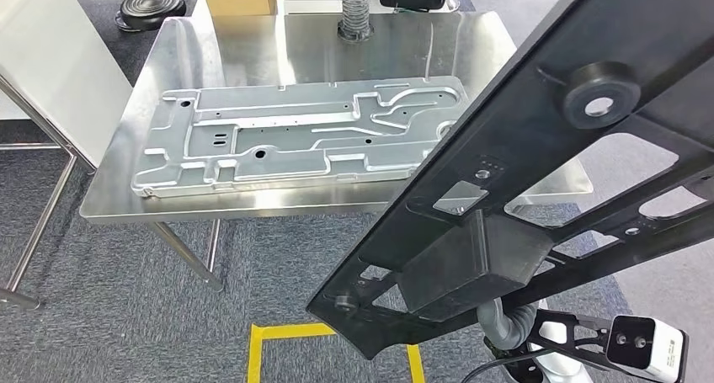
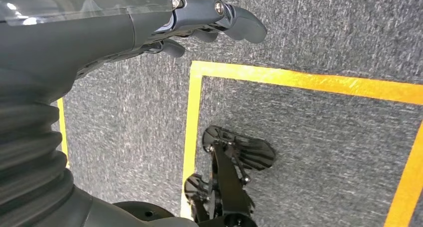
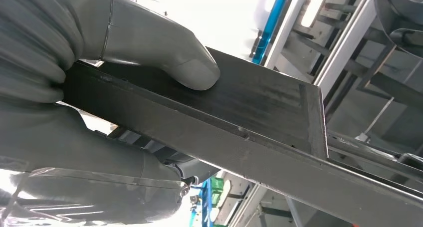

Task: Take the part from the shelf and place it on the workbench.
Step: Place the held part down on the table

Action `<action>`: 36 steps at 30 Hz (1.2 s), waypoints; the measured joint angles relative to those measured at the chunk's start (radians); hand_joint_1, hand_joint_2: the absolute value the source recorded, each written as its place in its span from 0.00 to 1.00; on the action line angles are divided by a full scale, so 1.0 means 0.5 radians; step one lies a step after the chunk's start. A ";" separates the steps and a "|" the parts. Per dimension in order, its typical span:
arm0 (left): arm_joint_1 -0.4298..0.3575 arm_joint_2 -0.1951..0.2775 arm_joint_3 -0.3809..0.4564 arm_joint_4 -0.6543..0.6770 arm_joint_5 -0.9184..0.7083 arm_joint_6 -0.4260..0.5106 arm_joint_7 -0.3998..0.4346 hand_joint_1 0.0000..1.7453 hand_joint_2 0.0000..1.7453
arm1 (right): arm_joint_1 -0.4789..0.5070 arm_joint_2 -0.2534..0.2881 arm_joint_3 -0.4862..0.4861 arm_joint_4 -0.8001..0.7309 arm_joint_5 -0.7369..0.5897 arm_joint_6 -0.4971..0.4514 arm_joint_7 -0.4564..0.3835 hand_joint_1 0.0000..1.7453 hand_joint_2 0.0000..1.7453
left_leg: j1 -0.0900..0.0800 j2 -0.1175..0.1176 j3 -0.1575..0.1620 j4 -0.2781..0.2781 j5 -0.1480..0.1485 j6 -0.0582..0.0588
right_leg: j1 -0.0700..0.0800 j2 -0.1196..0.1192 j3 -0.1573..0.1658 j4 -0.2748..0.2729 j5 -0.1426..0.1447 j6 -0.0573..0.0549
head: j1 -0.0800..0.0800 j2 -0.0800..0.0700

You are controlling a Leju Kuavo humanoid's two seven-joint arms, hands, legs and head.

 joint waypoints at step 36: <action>0.013 0.001 0.041 0.003 0.032 0.043 0.039 0.00 1.00 | -0.007 -0.014 -0.020 -0.034 0.006 -0.009 -0.039 1.00 1.00 | -0.016 -0.015 0.026 0.014 -0.051 -0.028 | 0.034 -0.011 0.172 -0.545 0.332 -0.076 | -0.003 0.000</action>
